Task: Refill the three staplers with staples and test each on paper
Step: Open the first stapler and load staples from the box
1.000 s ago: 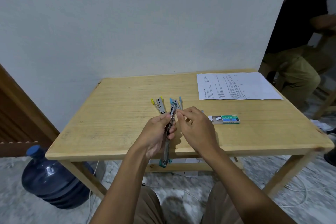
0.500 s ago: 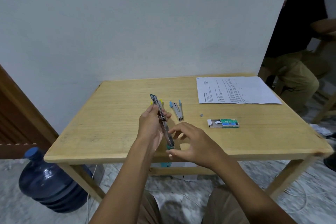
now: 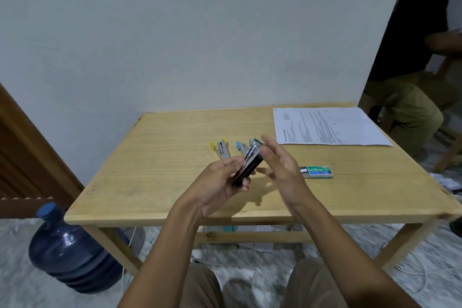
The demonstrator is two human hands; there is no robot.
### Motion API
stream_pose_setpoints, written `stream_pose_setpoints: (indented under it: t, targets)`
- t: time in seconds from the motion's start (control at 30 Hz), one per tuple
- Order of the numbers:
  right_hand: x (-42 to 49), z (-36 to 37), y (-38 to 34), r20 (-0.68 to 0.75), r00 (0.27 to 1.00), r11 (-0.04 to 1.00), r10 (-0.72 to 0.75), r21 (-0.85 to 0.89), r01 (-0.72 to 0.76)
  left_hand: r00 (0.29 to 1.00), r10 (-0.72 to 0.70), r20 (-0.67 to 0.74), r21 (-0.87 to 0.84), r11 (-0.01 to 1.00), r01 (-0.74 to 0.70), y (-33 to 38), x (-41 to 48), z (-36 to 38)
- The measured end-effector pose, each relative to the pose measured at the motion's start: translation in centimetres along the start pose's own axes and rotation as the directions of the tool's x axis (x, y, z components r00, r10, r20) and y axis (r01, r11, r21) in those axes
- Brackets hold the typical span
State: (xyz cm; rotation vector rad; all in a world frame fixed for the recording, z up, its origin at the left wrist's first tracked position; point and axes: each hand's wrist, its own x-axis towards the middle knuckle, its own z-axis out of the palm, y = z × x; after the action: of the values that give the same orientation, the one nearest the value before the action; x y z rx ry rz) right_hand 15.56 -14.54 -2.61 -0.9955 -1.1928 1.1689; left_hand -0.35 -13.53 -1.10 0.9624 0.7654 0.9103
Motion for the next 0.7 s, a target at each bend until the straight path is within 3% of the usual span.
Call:
stream_pose_setpoints:
  t: [0.07,0.2,0.7]
  targets:
    - [0.0,0.2,-0.1,0.094,0.993,0.984,0.067,0.159,-0.082,1.0,-0.013,0.023,-0.017,1.0,0.013,-0.1,-0.1,0.1]
    - [0.1,0.9,-0.7,0.065,0.992,0.934,0.111,0.334,-0.127,0.999,-0.012,0.051,-0.038,0.999,0.014,-0.2,-0.1,0.2]
    - [0.2,1.7,0.0,0.005,0.981,0.904,0.194,0.386,-0.181,0.998,0.031,0.059,0.039,0.999,-0.033,-0.8,-0.2,-0.5]
